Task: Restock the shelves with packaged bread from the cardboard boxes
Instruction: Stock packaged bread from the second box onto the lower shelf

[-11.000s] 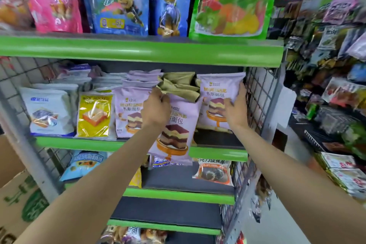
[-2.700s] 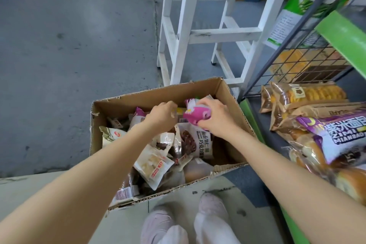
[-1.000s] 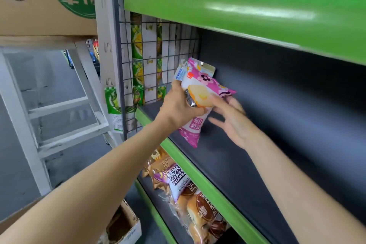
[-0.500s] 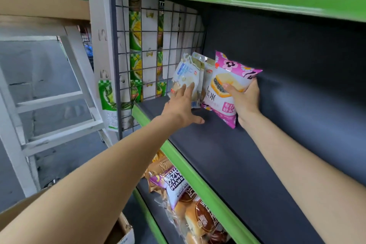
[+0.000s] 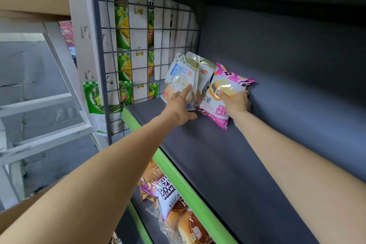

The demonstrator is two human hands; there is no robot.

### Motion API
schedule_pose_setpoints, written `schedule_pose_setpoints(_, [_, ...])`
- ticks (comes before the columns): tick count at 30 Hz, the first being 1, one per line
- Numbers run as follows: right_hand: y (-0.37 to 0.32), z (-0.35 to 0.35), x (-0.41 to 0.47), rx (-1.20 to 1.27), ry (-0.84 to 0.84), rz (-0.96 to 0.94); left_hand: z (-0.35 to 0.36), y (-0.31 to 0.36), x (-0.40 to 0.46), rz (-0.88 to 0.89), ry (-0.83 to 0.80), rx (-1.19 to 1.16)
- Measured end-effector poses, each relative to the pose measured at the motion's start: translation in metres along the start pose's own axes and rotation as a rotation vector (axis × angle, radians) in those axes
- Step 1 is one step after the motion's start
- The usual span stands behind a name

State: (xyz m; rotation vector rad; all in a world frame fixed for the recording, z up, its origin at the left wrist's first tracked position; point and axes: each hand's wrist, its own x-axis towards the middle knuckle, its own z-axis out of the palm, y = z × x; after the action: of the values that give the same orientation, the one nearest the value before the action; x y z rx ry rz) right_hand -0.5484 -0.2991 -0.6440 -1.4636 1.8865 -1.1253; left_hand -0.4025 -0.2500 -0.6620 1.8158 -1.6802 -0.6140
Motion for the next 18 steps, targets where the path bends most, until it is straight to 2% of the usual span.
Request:
schedule_pose_setpoints(2, [0.001,-0.001,-0.005,-0.012,-0.016,0.006,0.001,0.004,-0.002,-0.016,0.018,-0.004])
schedule_pose_setpoints(4, [0.003,-0.005,-0.014,0.045,0.041,-0.017,0.002,0.01,-0.005,-0.021,0.054,-0.035])
schedule_pose_setpoints(6, [0.005,-0.011,-0.026,0.139,0.122,-0.086,0.001,0.017,-0.012,-0.008,0.096,-0.084])
schedule_pose_setpoints(8, [0.006,-0.018,-0.041,0.184,0.128,-0.163,-0.002,0.024,-0.023,-0.006,0.142,-0.107])
schedule_pose_setpoints(14, [-0.019,-0.022,-0.105,0.314,-0.274,-0.26,-0.038,0.016,-0.085,-0.03,0.289,-0.123])
schedule_pose_setpoints(18, [-0.042,0.0,-0.171,0.322,-0.463,-0.353,-0.079,-0.014,-0.153,-0.071,0.376,-0.068])
